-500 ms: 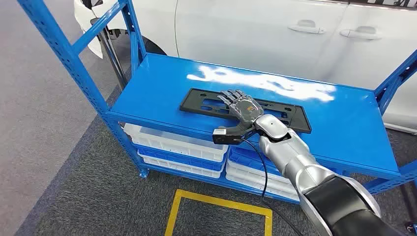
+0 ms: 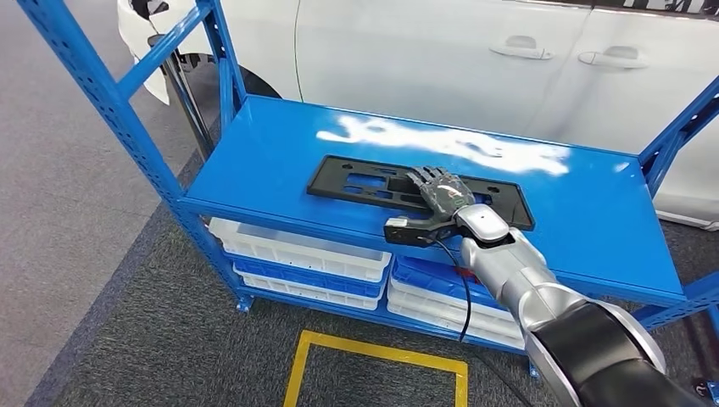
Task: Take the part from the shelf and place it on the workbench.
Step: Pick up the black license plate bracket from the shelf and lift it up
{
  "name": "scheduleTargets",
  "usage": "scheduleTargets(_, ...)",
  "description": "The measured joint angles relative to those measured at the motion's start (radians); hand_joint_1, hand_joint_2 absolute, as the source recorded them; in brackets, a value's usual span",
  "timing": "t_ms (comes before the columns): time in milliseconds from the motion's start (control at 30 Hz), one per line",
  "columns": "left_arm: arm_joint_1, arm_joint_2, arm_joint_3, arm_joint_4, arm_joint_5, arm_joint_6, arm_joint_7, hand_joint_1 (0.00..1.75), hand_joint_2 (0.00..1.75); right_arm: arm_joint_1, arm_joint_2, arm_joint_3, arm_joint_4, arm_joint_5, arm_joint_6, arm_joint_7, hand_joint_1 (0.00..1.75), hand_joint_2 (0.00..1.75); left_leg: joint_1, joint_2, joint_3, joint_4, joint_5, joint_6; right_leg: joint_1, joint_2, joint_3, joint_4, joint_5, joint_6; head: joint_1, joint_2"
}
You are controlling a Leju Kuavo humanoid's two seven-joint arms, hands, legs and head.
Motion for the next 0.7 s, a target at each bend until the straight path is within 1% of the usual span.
scheduleTargets(33, 0.000, 0.001, 0.000, 0.000, 0.000, 0.000, -0.001, 0.00, 0.00, 0.001, 0.000, -0.001, 0.006, 0.006, 0.006, 0.009, 0.00, 0.00, 0.000, 0.002, 0.002, -0.002, 0.009, 0.007, -0.002, 0.001, -0.001, 0.004, -0.004, 0.005, 0.000, 0.000)
scheduleTargets(67, 0.000, 0.002, 0.001, 0.000, 0.000, -0.001, -0.002, 0.00, 0.00, 0.001, 0.001, -0.002, 0.011, 0.011, 0.011, 0.015, 0.00, 0.00, 0.001, 0.005, 0.002, -0.005, 0.013, 0.012, -0.003, 0.000, -0.008, 0.019, -0.017, 0.010, 0.000, 0.000)
scheduleTargets(100, -0.001, 0.002, 0.001, 0.000, 0.000, -0.002, -0.002, 0.00, 0.00, 0.000, 0.003, -0.003, 0.016, 0.015, 0.014, 0.019, 0.00, 0.00, 0.002, 0.007, 0.003, -0.008, 0.017, 0.017, -0.005, -0.001, -0.023, 0.057, -0.042, 0.015, 0.000, 0.000)
scheduleTargets(133, -0.001, 0.002, 0.001, 0.000, 0.000, -0.002, -0.003, 0.00, 0.00, 0.001, 0.007, -0.003, 0.022, 0.018, 0.017, 0.021, 0.00, 0.00, 0.001, 0.009, 0.002, -0.008, 0.018, 0.019, -0.007, -0.002, -0.048, 0.115, -0.075, 0.019, 0.000, 0.000)
scheduleTargets(167, -0.001, 0.003, 0.001, 0.000, 0.000, -0.002, -0.003, 0.00, 0.00, 0.002, 0.011, -0.003, 0.028, 0.020, 0.020, 0.023, 0.00, 0.00, 0.001, 0.010, 0.001, -0.008, 0.018, 0.021, -0.007, -0.002, -0.080, 0.186, -0.110, 0.022, 0.000, 0.000)
scheduleTargets(200, -0.001, 0.004, 0.001, 0.000, 0.000, -0.003, -0.003, 0.00, 0.00, 0.004, 0.015, -0.003, 0.034, 0.023, 0.023, 0.025, 0.00, 0.00, 0.000, 0.011, 0.001, -0.008, 0.018, 0.021, -0.008, -0.002, -0.109, 0.251, -0.135, 0.024, 0.000, 0.000)
scheduleTargets(233, 0.000, 0.004, 0.002, 0.000, 0.000, -0.003, -0.003, 0.00, 0.00, 0.007, 0.018, -0.003, 0.040, 0.026, 0.026, 0.028, 0.00, 0.00, -0.001, 0.012, 0.001, -0.008, 0.018, 0.022, -0.008, -0.002, -0.125, 0.287, -0.142, 0.025, 0.000, 0.000)
scheduleTargets(267, 0.000, 0.005, 0.002, 0.000, 0.000, -0.004, -0.003, 0.00, 0.00, 0.009, 0.020, -0.003, 0.044, 0.030, 0.029, 0.032, 0.00, 0.44, -0.002, 0.012, 0.001, -0.008, 0.017, 0.022, -0.008, -0.003, -0.122, 0.284, -0.130, 0.023, 0.000, 0.000)
scheduleTargets(300, 0.000, 0.005, 0.002, 0.000, 0.000, -0.005, -0.003, 0.00, 0.00, 0.008, 0.021, -0.003, 0.047, 0.032, 0.033, 0.037, 0.00, 0.87, -0.003, 0.013, 0.002, -0.008, 0.017, 0.021, -0.008, -0.003, -0.099, 0.241, -0.103, 0.021, 0.000, 0.000)
scheduleTargets(333, 0.000, 0.005, 0.002, 0.000, 0.000, -0.007, -0.003, 0.00, 0.00, 0.006, 0.021, -0.003, 0.050, 0.035, 0.037, 0.042, 0.00, 1.31, -0.003, 0.013, 0.003, -0.008, 0.016, 0.020, -0.007, -0.005, -0.061, 0.168, -0.069, 0.016, 0.000, 0.000)
scheduleTargets(367, -0.001, 0.005, 0.002, 0.000, 0.000, -0.008, -0.003, 0.00, 0.00, 0.003, 0.021, -0.003, 0.051, 0.037, 0.041, 0.047, 0.00, 1.75, -0.005, 0.013, 0.004, -0.007, 0.015, 0.018, -0.003, -0.008, -0.023, 0.095, -0.045, 0.010, 0.000, 0.000)
scheduleTargets(400, -0.001, 0.005, 0.002, 0.000, 0.000, -0.010, -0.003, 0.00, 0.00, -0.001, 0.022, -0.003, 0.052, 0.040, 0.046, 0.051, 0.00, 1.75, -0.007, 0.013, 0.004, -0.007, 0.014, 0.015, 0.000, -0.011, 0.005, 0.040, -0.029, 0.005, 0.000, 0.000)
scheduleTargets(433, -0.002, 0.005, 0.002, 0.000, 0.000, -0.011, -0.004, 0.00, 0.00, -0.004, 0.022, -0.003, 0.053, 0.043, 0.050, 0.055, 0.00, 1.75, -0.008, 0.013, 0.004, -0.007, 0.013, 0.011, 0.004, -0.013, 0.021, 0.007, -0.024, 0.001, 0.000, 0.000)
scheduleTargets(467, -0.002, 0.006, 0.002, 0.000, 0.000, -0.011, -0.005, 0.00, 0.00, -0.005, 0.022, -0.003, 0.055, 0.047, 0.055, 0.059, 0.00, 1.75, -0.009, 0.014, 0.005, -0.007, 0.012, 0.007, 0.007, -0.013, 0.025, -0.001, -0.027, -0.002, 0.000, 0.000)
scheduleTargets(533, -0.003, 0.006, 0.003, 0.000, 0.003, -0.011, -0.006, 0.00, 0.00, -0.008, 0.024, -0.003, 0.056, 0.051, 0.062, 0.070, 0.00, 1.75, -0.007, 0.015, 0.007, -0.006, 0.008, -0.003, 0.005, -0.011, 0.028, -0.008, -0.023, -0.011, 0.000, 0.000)
scheduleTargets(567, -0.003, 0.006, 0.003, 0.000, 0.005, -0.011, -0.008, 0.00, 0.00, -0.010, 0.024, -0.003, 0.057, 0.052, 0.066, 0.077, 0.00, 1.75, -0.007, 0.015, 0.003, 0.008, -0.003, -0.008, 0.002, -0.010, 0.032, -0.013, -0.021, -0.016, 0.000, 0.000)
scheduleTargets(600, -0.003, 0.007, 0.004, 0.000, 0.006, -0.011, -0.009, 0.00, 0.00, -0.012, 0.024, -0.003, 0.058, 0.053, 0.071, 0.085, 0.00, 1.75, -0.006, 0.015, -0.010, 0.038, -0.024, -0.012, -0.001, -0.011, 0.036, -0.018, -0.019, -0.021, 0.000, 0.000)
scheduleTargets(633, -0.003, 0.007, 0.004, 0.000, 0.006, -0.011, -0.010, 0.00, 0.00, -0.013, 0.024, -0.003, 0.060, 0.053, 0.076, 0.094, 0.00, 1.75, -0.005, 0.015, -0.033, 0.091, -0.054, -0.016, -0.002, -0.011, 0.039, -0.021, -0.018, -0.024, 0.000, 0.000)
scheduleTargets(667, -0.002, 0.007, 0.004, 0.000, 0.006, -0.011, -0.011, 0.00, 0.00, -0.014, 0.024, -0.004, 0.061, 0.053, 0.080, 0.103, 0.00, 1.75, -0.004, 0.015, -0.063, 0.158, -0.087, -0.019, -0.002, -0.010, 0.039, -0.021, -0.018, -0.026, 0.000, 0.000)
scheduleTargets(700, 0.000, 0.007, 0.005, 0.000, 0.006, -0.011, -0.012, 0.00, 0.00, -0.015, 0.024, -0.004, 0.063, 0.053, 0.084, 0.112, 0.00, 1.75, -0.002, 0.015, -0.093, 0.224, -0.114, -0.022, -0.002, -0.010, 0.039, -0.020, -0.019, -0.027, 0.000, 0.000)
